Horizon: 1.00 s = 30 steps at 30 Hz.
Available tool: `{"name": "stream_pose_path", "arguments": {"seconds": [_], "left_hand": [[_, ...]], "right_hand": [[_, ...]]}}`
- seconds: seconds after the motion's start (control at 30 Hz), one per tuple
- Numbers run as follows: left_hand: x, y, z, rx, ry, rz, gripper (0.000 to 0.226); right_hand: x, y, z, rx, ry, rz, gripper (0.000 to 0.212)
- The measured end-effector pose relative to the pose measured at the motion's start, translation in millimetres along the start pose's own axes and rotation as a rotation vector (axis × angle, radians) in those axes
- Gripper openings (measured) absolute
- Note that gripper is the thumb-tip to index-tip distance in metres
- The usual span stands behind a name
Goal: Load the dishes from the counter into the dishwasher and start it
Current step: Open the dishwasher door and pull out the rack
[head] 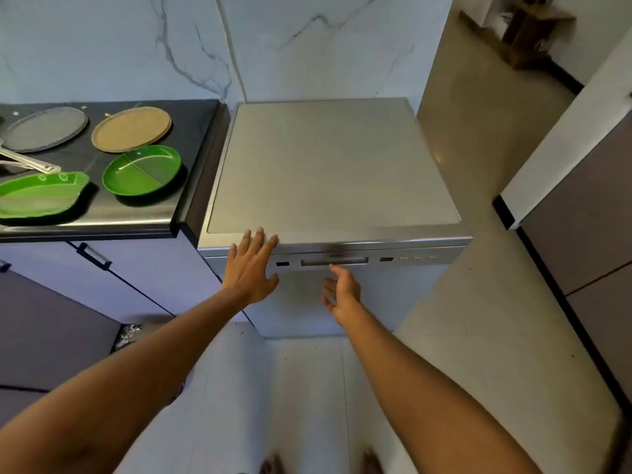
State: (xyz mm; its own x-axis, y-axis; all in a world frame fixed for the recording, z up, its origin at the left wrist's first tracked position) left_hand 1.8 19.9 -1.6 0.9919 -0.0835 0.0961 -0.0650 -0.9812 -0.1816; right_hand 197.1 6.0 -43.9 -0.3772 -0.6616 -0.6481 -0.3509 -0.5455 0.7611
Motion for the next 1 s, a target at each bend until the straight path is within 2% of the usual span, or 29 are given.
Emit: {"name": "stream_pose_path", "arguments": {"seconds": [0.13,0.3,0.5,0.6,0.67,0.73,0.83,0.87,0.97,1.0], "left_hand": [[-6.2,-12.1,21.1,0.068,-0.114,0.053,0.099],[-6.5,-12.8,39.2,0.166,-0.147,0.046,0.112],[-7.9,-15.4,38.1,0.037,-0.168,0.039,0.138],[-7.0,-16.5,31.7,-0.024,-0.135,0.035,0.145],[-7.7,-14.4,23.4,-0.077,-0.119,0.083,0.150],[-8.2,-1.4,20.4,-0.088,-0.123,0.183,0.151],[-9.4,35.4,28.1,-0.053,-0.058,0.181,0.141],[-11.0,42.6,32.4,-0.042,-0.045,0.149,0.136],[-5.7,50.6,39.6,-0.160,-0.008,0.059,0.129],[-3.0,53.9,40.0,-0.210,-0.008,0.049,0.127]], "right_hand": [[-2.1,-21.1,27.3,-0.102,-0.300,0.050,0.011],[-6.0,-37.3,45.6,-0.136,-0.482,0.066,0.013],[-11.8,-35.7,40.5,-0.163,-0.526,0.066,0.014],[-0.6,-25.5,33.5,-0.067,-0.536,0.090,0.010],[24.4,-13.8,17.6,0.047,-0.497,0.103,0.017],[49.6,-3.5,-3.1,0.062,-0.414,0.109,0.031],[72.5,5.1,-30.1,0.069,-0.152,0.099,0.044],[75.4,5.6,-33.0,0.114,-0.053,0.056,0.049],[85.3,12.0,-47.2,0.274,0.354,-0.202,0.077],[89.8,15.5,-54.2,0.305,0.460,-0.292,0.078]]}}
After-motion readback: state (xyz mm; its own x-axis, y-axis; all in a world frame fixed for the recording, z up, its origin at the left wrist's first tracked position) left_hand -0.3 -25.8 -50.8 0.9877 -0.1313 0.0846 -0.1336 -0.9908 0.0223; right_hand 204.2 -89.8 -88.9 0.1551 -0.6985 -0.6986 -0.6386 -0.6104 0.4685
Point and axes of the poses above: each hand's wrist, its own y-axis away from the middle knuckle, its own z-axis out of the palm, x = y × z, the point moved 2 cm from there along -y, towards the middle knuckle, and after that the axes turned 15 degrees about x, right-handed, at the moved point
